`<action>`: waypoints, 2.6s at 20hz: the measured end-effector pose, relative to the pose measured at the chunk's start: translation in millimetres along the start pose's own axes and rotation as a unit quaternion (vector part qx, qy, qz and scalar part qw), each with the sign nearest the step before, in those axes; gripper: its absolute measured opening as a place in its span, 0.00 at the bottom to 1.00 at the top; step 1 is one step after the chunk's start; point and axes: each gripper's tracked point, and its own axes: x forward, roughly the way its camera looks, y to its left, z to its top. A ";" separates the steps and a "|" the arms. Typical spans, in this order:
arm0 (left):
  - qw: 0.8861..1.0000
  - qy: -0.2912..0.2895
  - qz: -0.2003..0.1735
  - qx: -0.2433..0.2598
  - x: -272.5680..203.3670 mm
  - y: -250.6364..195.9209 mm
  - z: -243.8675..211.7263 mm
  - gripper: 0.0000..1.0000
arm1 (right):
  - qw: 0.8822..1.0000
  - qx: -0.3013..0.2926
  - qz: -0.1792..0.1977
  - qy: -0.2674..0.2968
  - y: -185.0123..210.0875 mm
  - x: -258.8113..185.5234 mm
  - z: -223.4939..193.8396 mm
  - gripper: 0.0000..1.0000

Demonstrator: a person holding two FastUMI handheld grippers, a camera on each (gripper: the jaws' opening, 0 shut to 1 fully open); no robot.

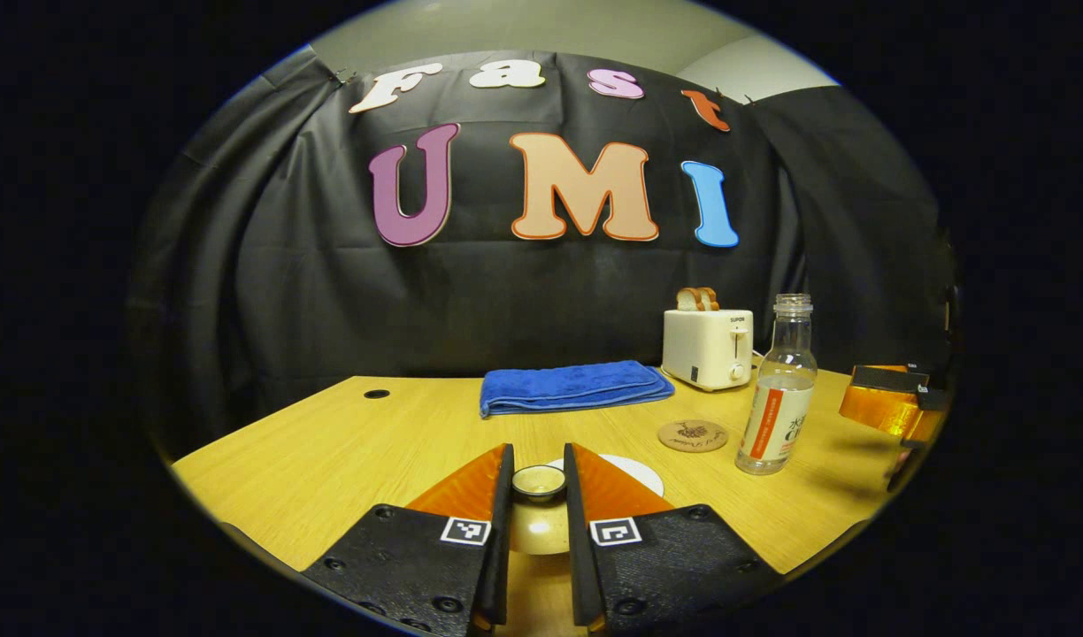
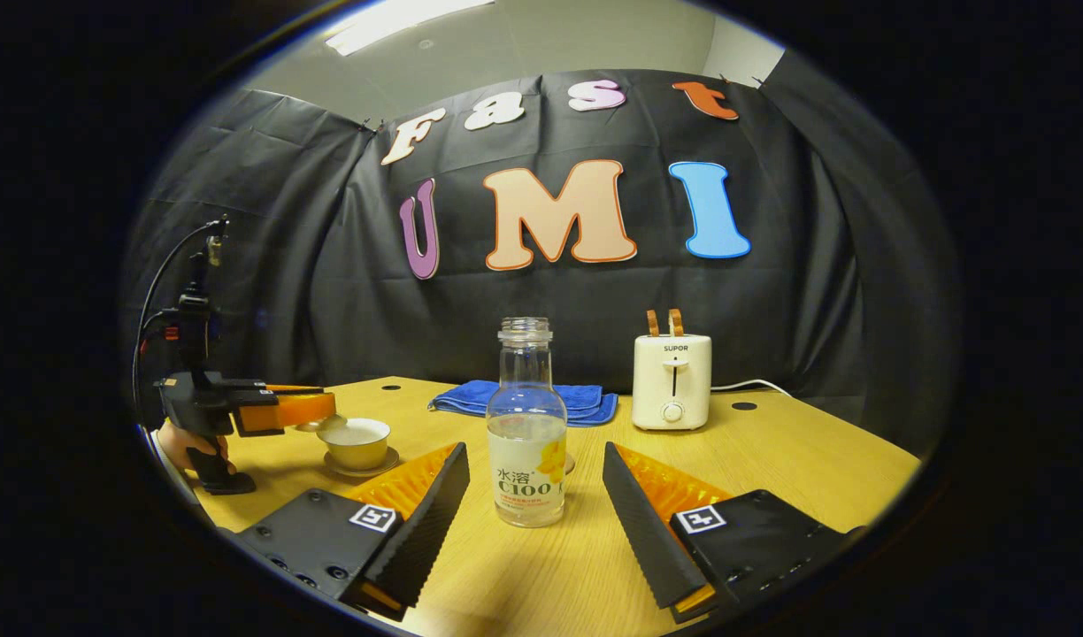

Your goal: Open the teacup lid with one hand, grasp the water bottle and pour water into the teacup with the other hand; after pouring, place the water bottle on the coaster and then close the teacup lid.

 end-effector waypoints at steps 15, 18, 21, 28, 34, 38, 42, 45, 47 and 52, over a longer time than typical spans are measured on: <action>0.999 -0.020 0.032 -0.006 -21.0 35.2 3.5 0.27 | 1.000 0.001 -0.004 0.011 10.2 56.8 -6.2 1.00; 0.999 -0.020 0.036 -0.006 -22.1 39.3 3.4 0.26 | 0.999 -0.001 -0.006 0.035 10.3 67.6 -13.8 0.94; 0.999 -0.020 0.039 -0.005 -25.0 43.0 3.4 0.26 | 0.998 -0.004 -0.001 0.061 13.3 74.0 -21.8 0.94; 0.999 -0.020 0.046 -0.005 -31.4 61.0 3.3 0.26 | 0.993 -0.010 -0.018 0.120 8.9 84.1 -42.1 0.94; 0.998 -0.020 0.055 -0.006 -34.6 77.1 2.0 0.26 | 0.990 -0.018 -0.037 0.137 6.1 83.7 -46.0 0.82; 0.998 -0.020 0.058 -0.006 -35.2 80.4 1.9 0.26 | 0.990 -0.066 -0.040 0.120 16.0 81.7 -40.2 0.82; 0.998 -0.020 0.060 -0.006 -35.9 83.2 2.8 0.26 | 0.980 -0.156 -0.046 0.113 32.5 80.4 -38.7 0.82; 0.998 -0.020 0.064 -0.006 -36.0 87.1 1.4 0.26 | 0.966 -0.232 -0.052 0.107 41.2 80.6 -36.9 0.82; 0.998 -0.020 0.066 -0.006 -37.1 89.5 1.8 0.27 | 0.952 -0.284 -0.058 0.100 48.7 79.8 -37.3 0.82; 0.997 -0.020 0.068 -0.006 -37.4 90.2 2.1 0.26 | 0.912 -0.393 -0.076 0.094 51.9 84.1 -36.7 0.82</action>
